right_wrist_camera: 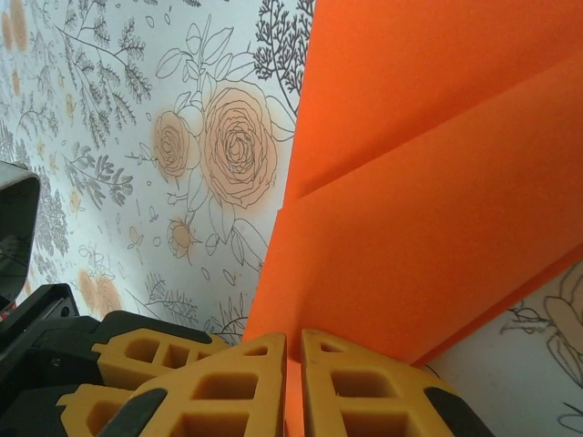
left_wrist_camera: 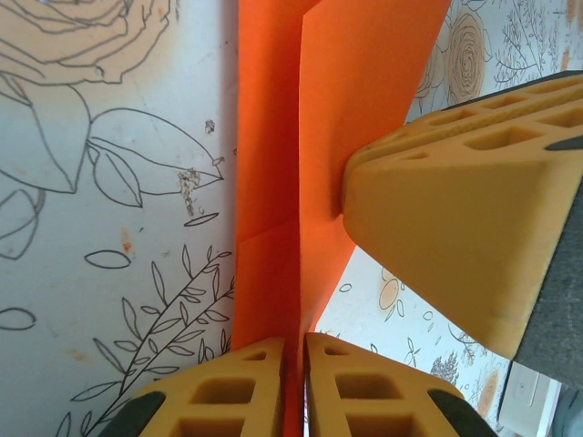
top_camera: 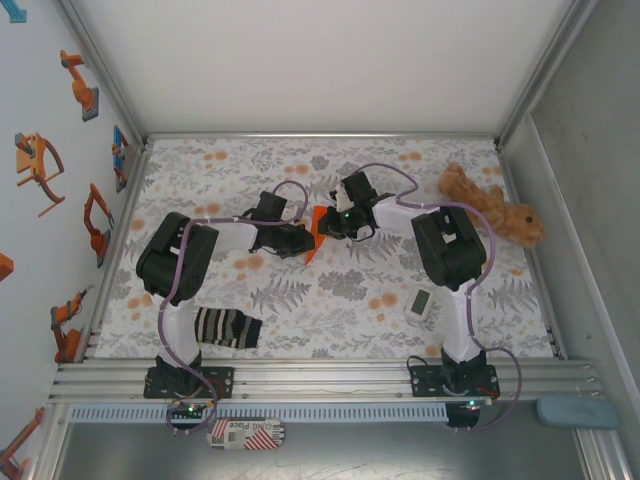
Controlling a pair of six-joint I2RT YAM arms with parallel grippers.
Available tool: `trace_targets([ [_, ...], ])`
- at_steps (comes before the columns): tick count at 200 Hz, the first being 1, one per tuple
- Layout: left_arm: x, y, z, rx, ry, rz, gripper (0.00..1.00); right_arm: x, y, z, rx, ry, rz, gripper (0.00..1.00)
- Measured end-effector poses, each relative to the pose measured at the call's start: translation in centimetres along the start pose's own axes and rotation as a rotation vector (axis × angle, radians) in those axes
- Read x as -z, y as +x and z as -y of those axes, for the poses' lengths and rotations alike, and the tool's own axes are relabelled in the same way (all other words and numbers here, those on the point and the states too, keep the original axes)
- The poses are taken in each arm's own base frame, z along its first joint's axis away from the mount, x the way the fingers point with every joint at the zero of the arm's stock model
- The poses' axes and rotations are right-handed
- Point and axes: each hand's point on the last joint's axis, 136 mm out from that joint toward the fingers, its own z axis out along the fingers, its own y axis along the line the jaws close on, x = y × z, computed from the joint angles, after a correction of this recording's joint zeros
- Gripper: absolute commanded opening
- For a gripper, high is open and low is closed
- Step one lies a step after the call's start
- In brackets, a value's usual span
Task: Fold a paper plane with a square sheet of paper (pick it up from the middle)
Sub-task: Fold the wing for the fifth time at the center of the table.
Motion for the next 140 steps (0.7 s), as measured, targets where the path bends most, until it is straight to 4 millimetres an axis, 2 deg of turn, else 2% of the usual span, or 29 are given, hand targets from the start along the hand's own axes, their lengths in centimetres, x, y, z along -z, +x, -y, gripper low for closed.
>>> trace_targets([
  [140,-0.01,-0.03,-0.06,0.004,0.008,-0.004,0.14,-0.76,0.07,0.57,-0.001,0.013,-0.023,0.13],
])
